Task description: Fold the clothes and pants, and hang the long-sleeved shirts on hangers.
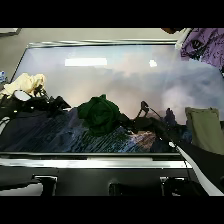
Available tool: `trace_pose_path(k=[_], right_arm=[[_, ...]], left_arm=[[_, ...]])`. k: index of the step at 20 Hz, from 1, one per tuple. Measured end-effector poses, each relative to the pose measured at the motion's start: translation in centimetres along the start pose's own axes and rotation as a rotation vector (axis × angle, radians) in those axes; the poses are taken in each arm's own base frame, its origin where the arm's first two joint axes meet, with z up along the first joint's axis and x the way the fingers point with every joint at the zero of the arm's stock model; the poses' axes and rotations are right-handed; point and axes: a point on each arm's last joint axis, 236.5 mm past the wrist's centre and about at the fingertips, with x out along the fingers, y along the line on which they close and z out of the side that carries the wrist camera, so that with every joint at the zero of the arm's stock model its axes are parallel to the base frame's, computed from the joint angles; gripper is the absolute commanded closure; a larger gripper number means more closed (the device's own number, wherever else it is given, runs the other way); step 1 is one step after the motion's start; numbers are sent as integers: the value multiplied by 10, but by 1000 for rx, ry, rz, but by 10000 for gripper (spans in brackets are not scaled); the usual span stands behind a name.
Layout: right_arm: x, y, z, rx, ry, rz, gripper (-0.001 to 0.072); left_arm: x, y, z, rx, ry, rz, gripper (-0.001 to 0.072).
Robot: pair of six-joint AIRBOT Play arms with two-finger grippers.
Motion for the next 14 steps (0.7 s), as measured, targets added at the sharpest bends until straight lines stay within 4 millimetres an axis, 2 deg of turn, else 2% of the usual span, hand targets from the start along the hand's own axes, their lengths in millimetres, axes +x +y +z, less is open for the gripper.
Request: trace_pose_path(k=[3, 6, 7, 8, 11, 12, 14], right_arm=[[-8, 4, -3, -36, 9, 2, 682], [-15, 6, -7, -62, 20, 2, 682], [-17, 8, -7, -72, 20, 3, 682], [-20, 9, -7, -82, 18, 6, 683], [-33, 16, -2, -133, 3, 9, 683], [-40, 18, 5, -143, -11, 9, 683], [-66, 27, 37, -174, -76, 7, 683]], left_arm=[[31, -13, -1, -20, 4, -47, 189], [61, -22, -7, -48, 19, -75, 412], [69, -23, -9, -56, 24, -80, 511], [76, -24, -11, -65, 27, -84, 685], [83, -28, -9, -81, 19, -98, 693], [78, -31, -3, -79, 4, -108, 694], [50, -47, 23, -57, -70, -153, 694]])
